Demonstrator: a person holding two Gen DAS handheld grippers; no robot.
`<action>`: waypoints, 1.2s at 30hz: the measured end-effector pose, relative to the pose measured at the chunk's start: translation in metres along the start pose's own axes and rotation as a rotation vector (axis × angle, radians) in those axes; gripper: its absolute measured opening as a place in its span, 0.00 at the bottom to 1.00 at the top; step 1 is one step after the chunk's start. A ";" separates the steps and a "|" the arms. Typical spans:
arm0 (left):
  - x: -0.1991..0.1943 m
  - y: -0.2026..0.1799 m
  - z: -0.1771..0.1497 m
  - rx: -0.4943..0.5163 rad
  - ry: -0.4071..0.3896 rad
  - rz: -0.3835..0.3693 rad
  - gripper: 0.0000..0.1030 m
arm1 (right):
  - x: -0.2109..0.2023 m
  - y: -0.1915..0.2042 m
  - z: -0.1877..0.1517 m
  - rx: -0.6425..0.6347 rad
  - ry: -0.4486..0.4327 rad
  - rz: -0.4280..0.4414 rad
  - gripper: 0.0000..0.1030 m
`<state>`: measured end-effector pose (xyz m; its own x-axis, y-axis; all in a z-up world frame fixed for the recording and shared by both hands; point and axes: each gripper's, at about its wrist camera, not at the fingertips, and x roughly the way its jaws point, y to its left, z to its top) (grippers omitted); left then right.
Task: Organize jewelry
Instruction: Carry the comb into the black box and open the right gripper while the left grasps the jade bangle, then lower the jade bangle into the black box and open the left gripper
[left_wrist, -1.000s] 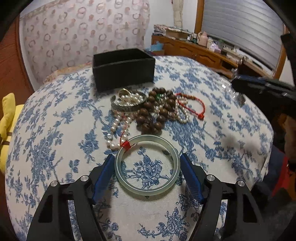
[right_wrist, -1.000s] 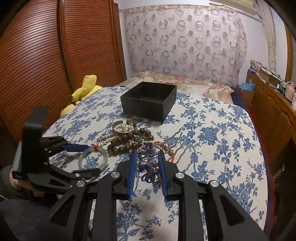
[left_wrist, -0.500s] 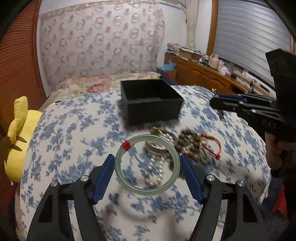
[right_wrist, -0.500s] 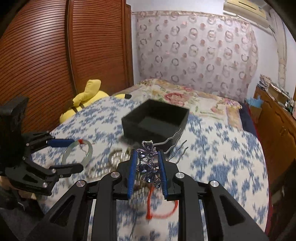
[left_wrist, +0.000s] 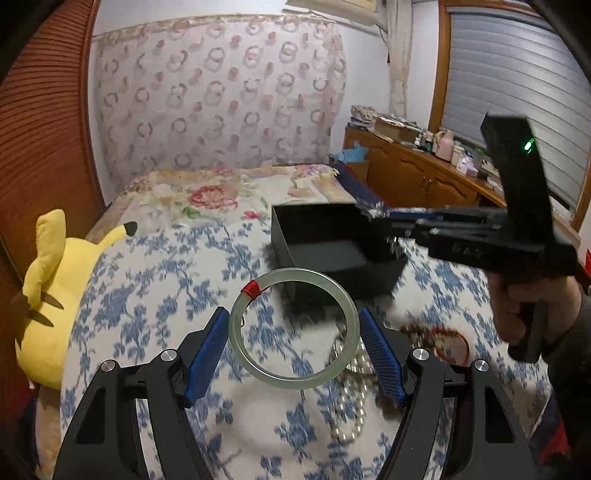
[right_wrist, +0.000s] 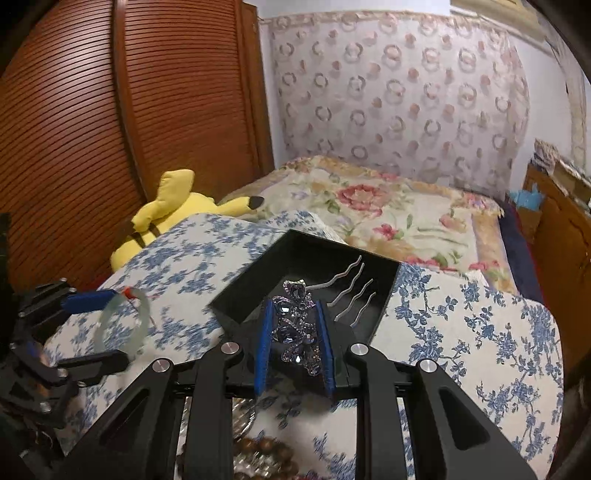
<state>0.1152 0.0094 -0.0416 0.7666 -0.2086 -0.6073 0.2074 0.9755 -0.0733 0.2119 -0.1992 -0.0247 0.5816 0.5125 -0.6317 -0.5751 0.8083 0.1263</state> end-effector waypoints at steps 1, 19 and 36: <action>0.002 0.001 0.004 -0.002 -0.005 0.000 0.67 | 0.004 -0.003 0.000 0.011 0.010 0.008 0.25; 0.064 -0.022 0.053 0.047 0.025 0.016 0.67 | -0.031 -0.034 -0.032 0.074 -0.003 -0.058 0.33; 0.090 -0.037 0.051 0.085 0.084 0.031 0.70 | -0.051 -0.037 -0.093 0.095 0.036 -0.077 0.33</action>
<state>0.2074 -0.0495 -0.0537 0.7206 -0.1684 -0.6726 0.2379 0.9712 0.0117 0.1495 -0.2820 -0.0684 0.5999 0.4385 -0.6692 -0.4715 0.8695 0.1471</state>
